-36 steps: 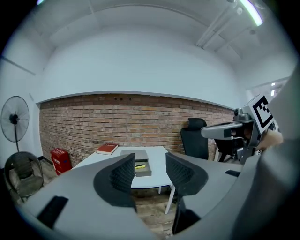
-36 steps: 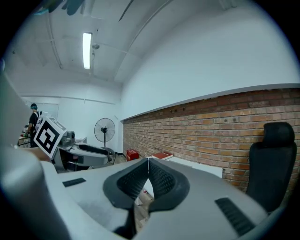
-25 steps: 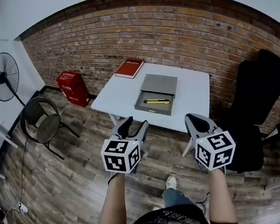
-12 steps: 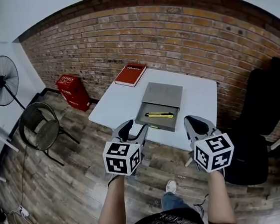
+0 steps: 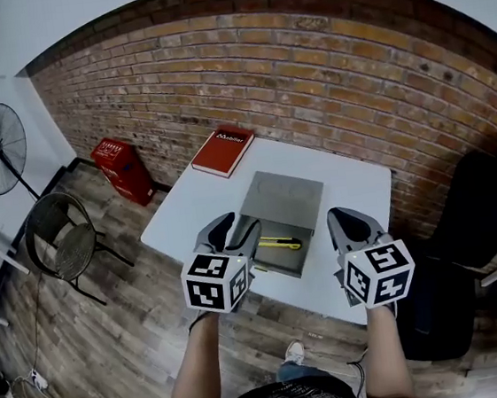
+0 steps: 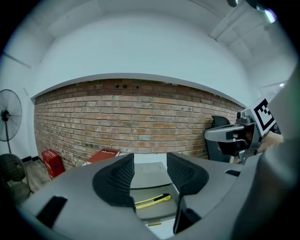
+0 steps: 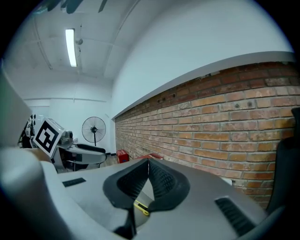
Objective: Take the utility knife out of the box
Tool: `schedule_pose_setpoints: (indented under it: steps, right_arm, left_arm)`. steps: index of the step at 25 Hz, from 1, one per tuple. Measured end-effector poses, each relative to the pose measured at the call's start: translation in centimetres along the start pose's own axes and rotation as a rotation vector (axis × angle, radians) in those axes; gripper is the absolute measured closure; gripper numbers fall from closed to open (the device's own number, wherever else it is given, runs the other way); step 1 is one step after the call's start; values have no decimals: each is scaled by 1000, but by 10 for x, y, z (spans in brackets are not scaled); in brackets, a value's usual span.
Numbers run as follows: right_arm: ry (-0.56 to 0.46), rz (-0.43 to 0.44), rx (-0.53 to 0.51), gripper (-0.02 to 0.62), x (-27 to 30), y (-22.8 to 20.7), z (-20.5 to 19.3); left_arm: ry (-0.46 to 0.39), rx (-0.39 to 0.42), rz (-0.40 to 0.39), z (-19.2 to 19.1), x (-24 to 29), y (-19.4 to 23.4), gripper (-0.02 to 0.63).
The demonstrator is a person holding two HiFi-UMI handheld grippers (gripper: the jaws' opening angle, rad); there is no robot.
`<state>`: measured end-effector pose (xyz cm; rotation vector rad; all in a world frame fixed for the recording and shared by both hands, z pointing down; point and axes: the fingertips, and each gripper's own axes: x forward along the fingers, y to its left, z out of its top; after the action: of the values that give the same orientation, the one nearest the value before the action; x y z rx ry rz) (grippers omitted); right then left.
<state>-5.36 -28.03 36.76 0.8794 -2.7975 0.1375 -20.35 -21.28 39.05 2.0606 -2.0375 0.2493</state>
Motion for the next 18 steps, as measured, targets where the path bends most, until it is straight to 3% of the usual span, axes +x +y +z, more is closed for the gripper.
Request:
schedule_pose_setpoints:
  steps: [9, 18]
  right_arm:
    - [4, -4, 29, 575, 38, -55, 2]
    - [6, -53, 56, 576, 53, -69, -1]
  left_arm:
    - [36, 30, -11, 11, 65, -1, 388]
    - [65, 81, -72, 11, 95, 7, 388]
